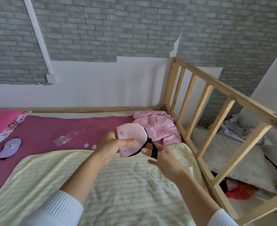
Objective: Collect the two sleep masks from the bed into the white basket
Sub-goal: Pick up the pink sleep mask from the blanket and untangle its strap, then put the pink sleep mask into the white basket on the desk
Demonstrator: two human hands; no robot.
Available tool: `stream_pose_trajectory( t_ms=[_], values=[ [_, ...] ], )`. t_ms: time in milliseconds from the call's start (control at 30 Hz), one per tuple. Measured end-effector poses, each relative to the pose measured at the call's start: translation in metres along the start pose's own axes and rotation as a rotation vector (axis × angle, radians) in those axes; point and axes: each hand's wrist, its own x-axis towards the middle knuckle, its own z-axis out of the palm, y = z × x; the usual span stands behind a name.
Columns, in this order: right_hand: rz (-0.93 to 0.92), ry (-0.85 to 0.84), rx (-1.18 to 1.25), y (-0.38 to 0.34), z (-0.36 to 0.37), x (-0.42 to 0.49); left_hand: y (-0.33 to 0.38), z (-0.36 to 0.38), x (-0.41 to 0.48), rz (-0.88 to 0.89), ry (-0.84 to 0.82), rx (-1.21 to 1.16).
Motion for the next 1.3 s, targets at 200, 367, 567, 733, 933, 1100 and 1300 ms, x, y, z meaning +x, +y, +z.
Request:
stream_pose_trajectory(
  t_ms=[200,367,567,733,933,1100,1300],
  values=[
    [0.053,0.087,0.347,0.009,0.022,0.009,-0.003,0.006,-0.005,0.015,0.067,-0.032],
    [0.185,-0.024,0.484,0.013,0.040,0.017,-0.013,-0.007,-0.033,-0.029,0.218,-0.029],
    [0.382,-0.153,0.607,0.041,0.089,0.015,-0.065,-0.021,-0.111,-0.004,0.611,0.151],
    [0.475,-0.347,0.543,0.072,0.151,-0.019,-0.095,-0.023,-0.161,0.045,0.642,0.487],
    [0.538,-0.433,0.483,0.091,0.218,-0.080,-0.104,-0.059,-0.245,0.001,0.738,0.435],
    [0.543,-0.328,0.442,0.104,0.264,-0.131,-0.124,-0.116,-0.352,-0.039,0.738,0.589],
    [0.594,-0.350,0.314,0.135,0.363,-0.221,-0.126,-0.195,-0.523,-0.067,0.865,0.620]
  ],
)
